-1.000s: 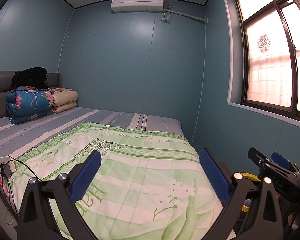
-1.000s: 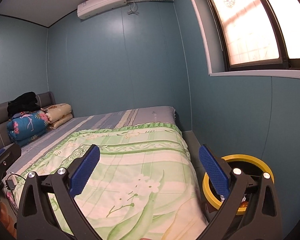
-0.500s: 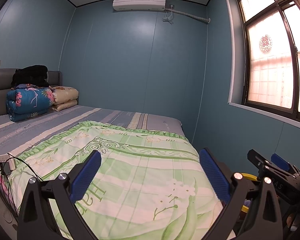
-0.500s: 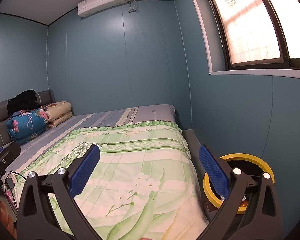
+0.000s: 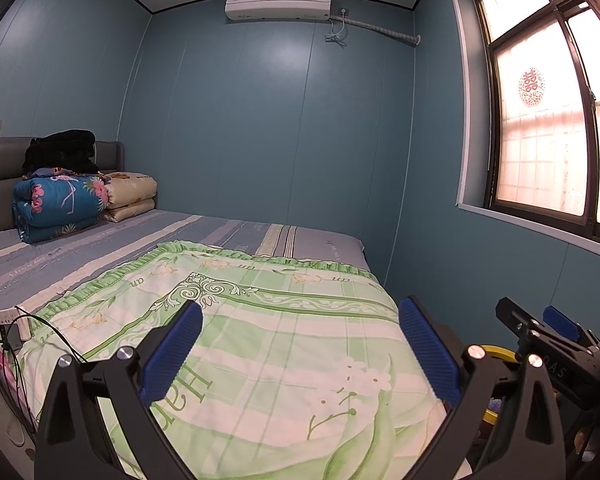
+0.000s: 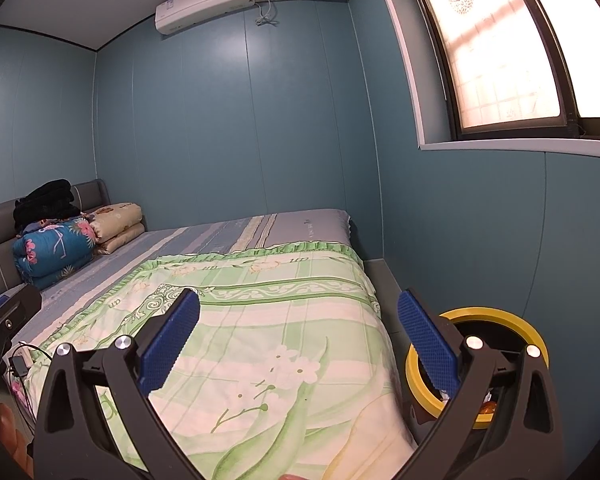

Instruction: Collect trash

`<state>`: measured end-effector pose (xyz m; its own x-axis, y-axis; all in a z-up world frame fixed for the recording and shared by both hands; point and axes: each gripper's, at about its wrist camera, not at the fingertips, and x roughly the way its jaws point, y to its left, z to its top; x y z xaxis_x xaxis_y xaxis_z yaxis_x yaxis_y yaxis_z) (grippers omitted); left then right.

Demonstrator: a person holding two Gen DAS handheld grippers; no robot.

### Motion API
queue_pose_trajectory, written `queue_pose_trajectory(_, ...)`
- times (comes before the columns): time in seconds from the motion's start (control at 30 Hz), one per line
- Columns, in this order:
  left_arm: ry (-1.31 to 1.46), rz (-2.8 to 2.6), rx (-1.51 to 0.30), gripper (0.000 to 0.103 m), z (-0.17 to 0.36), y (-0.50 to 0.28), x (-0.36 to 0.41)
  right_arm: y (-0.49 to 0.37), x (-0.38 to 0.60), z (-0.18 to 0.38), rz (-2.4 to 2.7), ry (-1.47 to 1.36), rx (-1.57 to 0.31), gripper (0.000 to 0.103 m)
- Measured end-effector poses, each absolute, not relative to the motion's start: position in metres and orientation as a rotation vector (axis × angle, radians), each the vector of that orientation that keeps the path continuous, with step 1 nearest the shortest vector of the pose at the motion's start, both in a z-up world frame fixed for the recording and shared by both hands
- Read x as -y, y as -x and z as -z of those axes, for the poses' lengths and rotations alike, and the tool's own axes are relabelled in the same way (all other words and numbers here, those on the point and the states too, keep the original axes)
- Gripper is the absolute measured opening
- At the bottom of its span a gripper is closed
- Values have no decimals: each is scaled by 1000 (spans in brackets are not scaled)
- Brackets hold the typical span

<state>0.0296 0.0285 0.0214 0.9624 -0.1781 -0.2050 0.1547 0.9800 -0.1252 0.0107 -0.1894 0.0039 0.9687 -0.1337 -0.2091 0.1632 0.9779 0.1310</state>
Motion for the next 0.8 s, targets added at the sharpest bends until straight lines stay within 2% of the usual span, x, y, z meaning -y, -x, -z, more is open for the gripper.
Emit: queue_pose_trajectory(0.8, 109, 169, -221, 95, -21, -32, -29, -15, 192, 1, 146, -163, -220, 95)
